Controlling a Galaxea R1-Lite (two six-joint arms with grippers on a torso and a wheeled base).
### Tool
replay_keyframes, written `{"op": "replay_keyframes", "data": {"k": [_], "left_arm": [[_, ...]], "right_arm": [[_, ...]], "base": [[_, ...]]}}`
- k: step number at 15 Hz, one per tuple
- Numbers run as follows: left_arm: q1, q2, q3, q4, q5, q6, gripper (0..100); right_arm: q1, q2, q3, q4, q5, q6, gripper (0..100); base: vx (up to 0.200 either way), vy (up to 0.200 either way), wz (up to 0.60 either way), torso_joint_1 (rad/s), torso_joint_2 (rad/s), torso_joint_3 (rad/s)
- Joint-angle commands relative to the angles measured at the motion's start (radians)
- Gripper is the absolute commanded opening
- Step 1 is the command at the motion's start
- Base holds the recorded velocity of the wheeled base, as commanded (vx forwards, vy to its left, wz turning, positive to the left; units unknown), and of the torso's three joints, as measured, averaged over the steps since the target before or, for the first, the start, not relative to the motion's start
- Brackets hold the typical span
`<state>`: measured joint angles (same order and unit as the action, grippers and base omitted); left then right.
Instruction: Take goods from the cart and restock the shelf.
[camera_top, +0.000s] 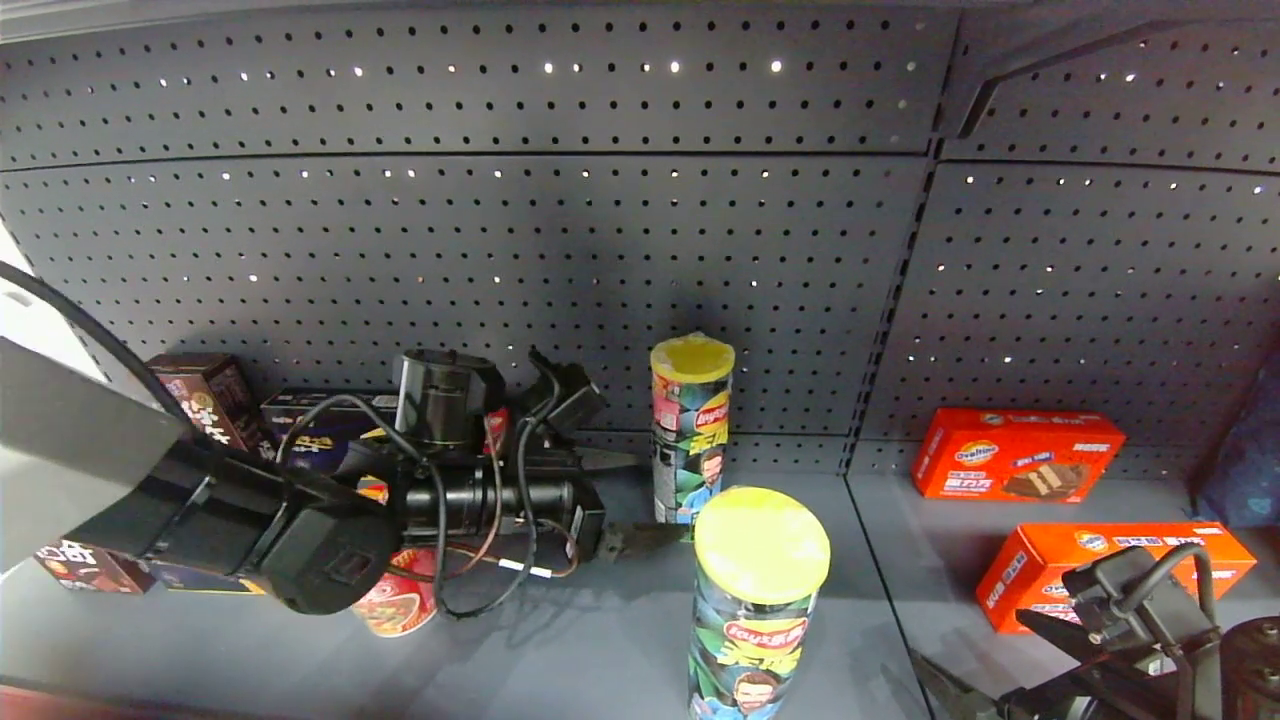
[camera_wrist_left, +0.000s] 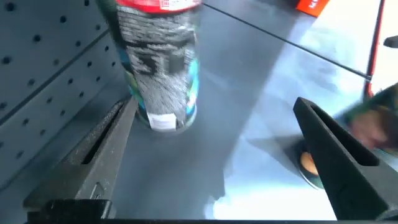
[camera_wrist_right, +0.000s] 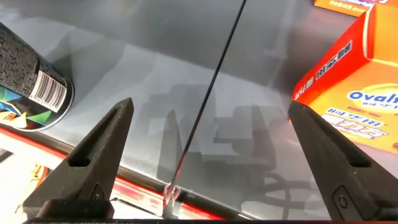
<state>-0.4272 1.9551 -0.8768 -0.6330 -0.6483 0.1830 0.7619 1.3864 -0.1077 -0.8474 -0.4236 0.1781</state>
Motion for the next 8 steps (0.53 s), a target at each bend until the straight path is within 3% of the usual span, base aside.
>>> {"op": "replay_keyframes", "data": {"k": [1,4,6,7,8], "left_arm": [[0.001,-0.084,0.048,-0.002,0.009,0.000,100],[0.001,-0.124,0.085,-0.001,0.033,0.001,100],[-0.008,-0.151,0.113,0.006,0.147,0.004,100],[-0.024,-0.147,0.107,0.010,0.243,0.004,100],[-0.033,-0.143,0.104,0.012,0.279,0.004,100]], "right_arm": [[0.000,0.019,-0.007,-0.002,0.000,-0.002,100],[0.002,0.042,-0.021,-0.007,0.002,-0.005,100],[0.002,0.071,-0.046,-0.012,0.016,-0.005,100],[0.002,0.076,-0.050,-0.012,0.016,-0.005,100],[0.002,0.077,-0.050,-0.012,0.017,-0.005,100]], "base": [[0.000,0.000,0.00,0.000,0.00,0.000],[0.000,0.000,0.00,0.000,0.00,0.000],[0.000,0.000,0.00,0.000,0.00,0.000],[0.000,0.000,0.00,0.000,0.00,0.000],[0.000,0.000,0.00,0.000,0.00,0.000]]}}
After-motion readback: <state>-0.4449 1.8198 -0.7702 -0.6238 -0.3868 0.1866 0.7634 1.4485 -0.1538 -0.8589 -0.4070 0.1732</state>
